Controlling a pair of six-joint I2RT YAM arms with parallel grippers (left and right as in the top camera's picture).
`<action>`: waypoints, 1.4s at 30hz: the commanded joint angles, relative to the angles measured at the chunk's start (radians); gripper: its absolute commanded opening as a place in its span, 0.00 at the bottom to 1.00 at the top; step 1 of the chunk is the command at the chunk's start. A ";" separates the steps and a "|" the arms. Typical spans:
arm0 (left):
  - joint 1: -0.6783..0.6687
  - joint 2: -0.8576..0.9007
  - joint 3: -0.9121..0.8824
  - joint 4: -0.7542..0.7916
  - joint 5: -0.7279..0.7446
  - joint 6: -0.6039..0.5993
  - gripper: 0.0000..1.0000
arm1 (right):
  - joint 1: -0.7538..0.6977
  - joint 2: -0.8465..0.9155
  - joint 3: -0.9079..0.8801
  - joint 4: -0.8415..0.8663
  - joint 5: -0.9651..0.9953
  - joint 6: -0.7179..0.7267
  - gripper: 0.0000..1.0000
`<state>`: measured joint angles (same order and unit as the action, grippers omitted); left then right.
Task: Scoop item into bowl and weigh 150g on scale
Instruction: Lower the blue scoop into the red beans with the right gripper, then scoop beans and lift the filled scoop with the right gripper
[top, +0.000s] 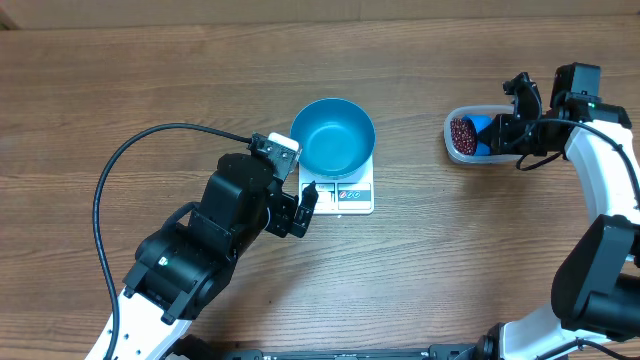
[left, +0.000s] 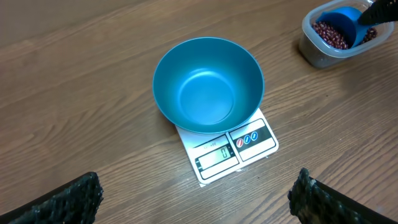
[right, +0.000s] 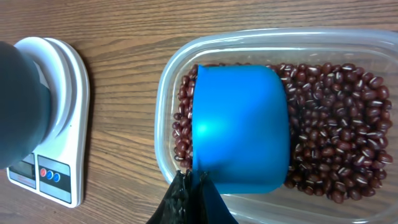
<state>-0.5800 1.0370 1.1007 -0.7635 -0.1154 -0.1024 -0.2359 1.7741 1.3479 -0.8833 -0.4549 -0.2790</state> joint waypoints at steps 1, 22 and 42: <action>0.005 -0.003 0.004 0.003 0.009 -0.010 1.00 | 0.006 0.005 -0.007 -0.027 -0.102 0.048 0.04; 0.005 -0.003 0.004 0.003 0.009 -0.010 1.00 | -0.071 0.005 -0.007 -0.031 -0.135 0.084 0.04; 0.005 -0.003 0.004 0.003 0.009 -0.010 1.00 | -0.149 0.005 -0.007 -0.021 -0.186 0.096 0.04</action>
<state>-0.5800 1.0370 1.1007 -0.7635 -0.1154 -0.1024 -0.3588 1.7763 1.3479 -0.8982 -0.6006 -0.1871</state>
